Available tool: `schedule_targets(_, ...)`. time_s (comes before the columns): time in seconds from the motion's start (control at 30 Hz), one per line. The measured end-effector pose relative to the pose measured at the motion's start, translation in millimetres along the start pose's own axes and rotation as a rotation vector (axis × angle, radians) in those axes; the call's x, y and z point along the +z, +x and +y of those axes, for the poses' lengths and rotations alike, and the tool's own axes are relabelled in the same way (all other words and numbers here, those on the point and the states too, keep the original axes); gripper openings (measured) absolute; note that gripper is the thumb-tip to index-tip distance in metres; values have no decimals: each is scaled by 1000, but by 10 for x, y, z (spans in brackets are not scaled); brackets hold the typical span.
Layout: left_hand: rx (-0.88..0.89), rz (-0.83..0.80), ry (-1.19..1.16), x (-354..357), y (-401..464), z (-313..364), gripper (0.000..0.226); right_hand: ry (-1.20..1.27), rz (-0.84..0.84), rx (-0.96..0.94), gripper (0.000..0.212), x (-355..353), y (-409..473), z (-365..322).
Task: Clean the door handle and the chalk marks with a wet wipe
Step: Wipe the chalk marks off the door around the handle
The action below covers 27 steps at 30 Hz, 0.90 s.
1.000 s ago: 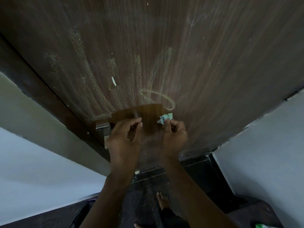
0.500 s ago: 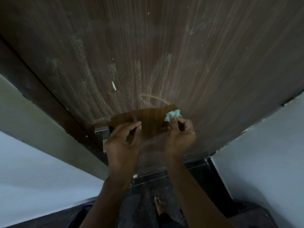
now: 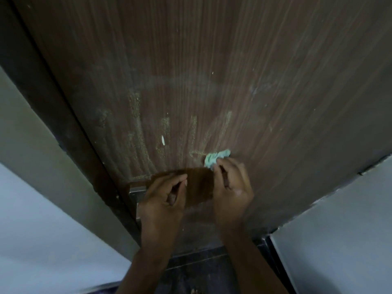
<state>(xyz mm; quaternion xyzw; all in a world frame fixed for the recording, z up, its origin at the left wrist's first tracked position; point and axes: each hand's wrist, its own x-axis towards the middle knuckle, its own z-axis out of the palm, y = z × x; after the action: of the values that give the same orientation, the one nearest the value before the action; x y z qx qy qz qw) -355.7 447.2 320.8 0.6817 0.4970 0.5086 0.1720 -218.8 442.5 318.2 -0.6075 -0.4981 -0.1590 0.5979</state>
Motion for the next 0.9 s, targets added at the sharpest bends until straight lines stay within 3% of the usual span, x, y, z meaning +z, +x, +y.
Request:
schedule_targets(0.13,49,13,-28,-14,121,128,17,19,112,-142,12,-19,429,-165)
schedule_targets(0.23,58,30,-46,-23,174,182,19,-81,31,-202,14,-64,314,-109)
schedule_targets(0.4,84,29,-70,-51,236,266,19,-99,-64,-142,17,-78,-22,28)
schedule_targets(0.7,127,56,-108,-100,354,360,21,33,214,-241,16,-109,895,-261)
schedule_targets(0.9,143,112,-79,-176,407,338,18,-75,-10,-279,20,-114,332,-66)
